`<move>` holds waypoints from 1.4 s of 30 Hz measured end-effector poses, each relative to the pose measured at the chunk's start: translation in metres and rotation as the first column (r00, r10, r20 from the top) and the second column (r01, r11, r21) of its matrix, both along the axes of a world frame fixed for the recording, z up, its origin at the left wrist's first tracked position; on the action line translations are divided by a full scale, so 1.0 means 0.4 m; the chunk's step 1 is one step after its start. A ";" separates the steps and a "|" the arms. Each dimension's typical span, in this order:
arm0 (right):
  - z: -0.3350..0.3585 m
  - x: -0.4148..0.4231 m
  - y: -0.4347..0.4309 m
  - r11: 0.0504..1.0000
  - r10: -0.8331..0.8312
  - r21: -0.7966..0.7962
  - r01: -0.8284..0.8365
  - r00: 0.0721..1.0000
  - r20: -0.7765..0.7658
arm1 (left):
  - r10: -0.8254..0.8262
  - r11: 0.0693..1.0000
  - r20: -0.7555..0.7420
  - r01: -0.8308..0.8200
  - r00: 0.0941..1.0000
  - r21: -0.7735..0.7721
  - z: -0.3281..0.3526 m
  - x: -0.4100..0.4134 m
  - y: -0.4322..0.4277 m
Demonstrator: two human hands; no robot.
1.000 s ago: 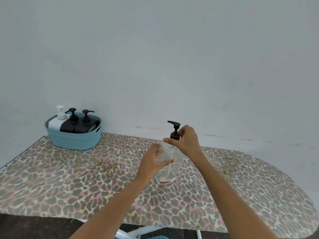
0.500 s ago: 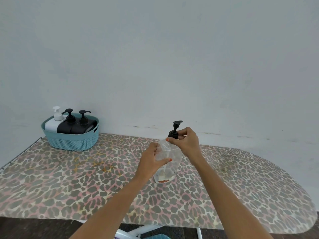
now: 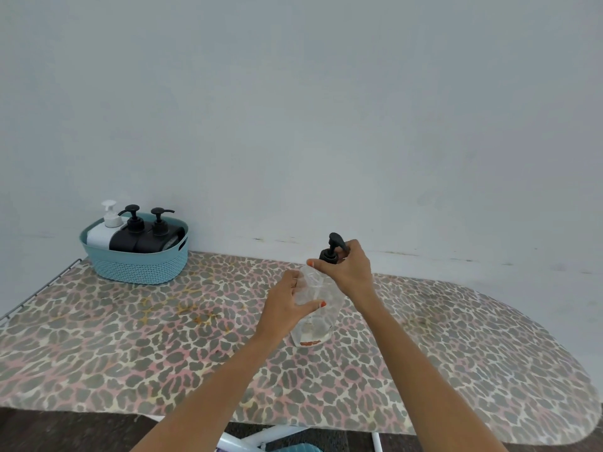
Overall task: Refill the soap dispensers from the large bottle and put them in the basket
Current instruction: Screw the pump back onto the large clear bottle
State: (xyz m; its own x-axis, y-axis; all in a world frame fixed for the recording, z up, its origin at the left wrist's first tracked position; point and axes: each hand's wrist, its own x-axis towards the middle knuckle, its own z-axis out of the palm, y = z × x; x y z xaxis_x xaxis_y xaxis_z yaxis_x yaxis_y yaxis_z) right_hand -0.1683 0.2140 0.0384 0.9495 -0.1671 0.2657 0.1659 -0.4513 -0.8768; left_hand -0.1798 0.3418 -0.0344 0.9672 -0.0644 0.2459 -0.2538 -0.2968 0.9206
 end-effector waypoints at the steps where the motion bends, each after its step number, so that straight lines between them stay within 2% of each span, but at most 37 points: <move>1: -0.003 0.001 0.002 0.999 0.031 -0.023 -0.031 0.999 0.017 | -0.002 1.000 -0.003 0.002 1.000 0.003 0.000 0.000 0.001; 5: 0.007 -0.010 -0.025 0.961 0.275 0.038 -0.273 0.958 -0.083 | 0.007 1.000 -0.012 -0.007 1.000 0.008 0.002 0.001 0.004; 7: 0.013 -0.014 -0.045 0.937 0.347 0.085 -0.339 0.933 -0.100 | 0.010 1.000 -0.011 -0.009 1.000 0.014 0.003 0.000 0.003; 9: 0.016 -0.010 -0.055 0.947 0.310 0.107 -0.303 0.949 -0.061 | 0.007 1.000 -0.005 -0.007 1.000 0.017 0.003 -0.001 0.001; 13: 0.014 0.005 -0.029 0.991 0.120 -0.058 -0.120 0.993 0.004 | 0.021 1.000 -0.008 -0.021 1.000 0.006 0.003 -0.002 0.001; 16: 0.000 0.007 -0.005 0.997 0.006 -0.077 -0.001 0.998 0.064 | 0.011 1.000 -0.018 -0.011 1.000 0.004 0.004 -0.001 0.000; 19: 0.009 0.008 -0.012 0.987 0.104 -0.125 -0.103 0.995 0.009 | 0.014 1.000 -0.016 -0.014 1.000 0.008 0.005 -0.001 0.003; 21: 0.021 0.000 -0.031 0.960 0.275 -0.030 -0.278 0.958 -0.079 | 0.015 1.000 -0.015 -0.015 1.000 0.010 0.005 0.000 0.004; 23: 0.028 -0.008 -0.052 0.920 0.391 0.092 -0.382 0.914 -0.112 | 0.012 1.000 -0.010 -0.011 1.000 0.006 0.006 -0.001 0.005; 25: 0.028 -0.006 -0.063 0.927 0.368 0.110 -0.358 0.926 -0.087 | 0.006 1.000 -0.007 -0.006 1.000 0.003 0.006 -0.003 0.003; 28: 0.025 0.005 -0.043 0.984 0.177 0.030 -0.175 0.984 -0.038 | 0.008 1.000 -0.005 -0.008 1.000 0.007 0.007 -0.006 0.002; 31: 0.008 0.006 -0.005 0.999 0.038 -0.033 -0.037 0.999 0.015 | -0.002 1.000 -0.018 0.002 1.000 0.007 0.008 -0.004 0.005; 34: 0.004 0.003 -0.008 0.991 0.131 -0.031 -0.132 0.991 -0.040 | -0.001 1.000 -0.022 0.001 1.000 0.013 0.007 -0.002 0.006; 36: 0.012 -0.005 -0.027 0.958 0.286 0.069 -0.279 0.950 -0.127 | 0.007 1.000 -0.017 -0.006 1.000 0.011 0.006 0.000 0.007; 38: 0.018 -0.009 -0.048 0.912 0.398 0.172 -0.374 0.907 -0.139 | 0.005 1.000 -0.013 -0.005 1.000 0.002 0.005 0.002 0.007; 40: 0.016 -0.008 -0.058 0.921 0.364 0.187 -0.342 0.926 -0.102 | -0.001 1.000 -0.010 0.001 1.000 -0.007 0.002 0.002 0.005; 42: 0.015 -0.002 -0.053 0.955 0.255 0.173 -0.240 0.964 -0.070 | 0.001 1.000 -0.006 -0.001 1.000 -0.005 0.001 0.001 0.003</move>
State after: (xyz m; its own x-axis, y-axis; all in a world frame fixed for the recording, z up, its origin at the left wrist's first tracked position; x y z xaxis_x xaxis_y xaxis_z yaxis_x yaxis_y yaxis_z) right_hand -0.1693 0.1930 0.0444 0.9852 0.0427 0.1657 0.1711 -0.2576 -0.9510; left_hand -0.1793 0.3431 -0.0342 0.9687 -0.0621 0.2402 -0.2477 -0.2927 0.9236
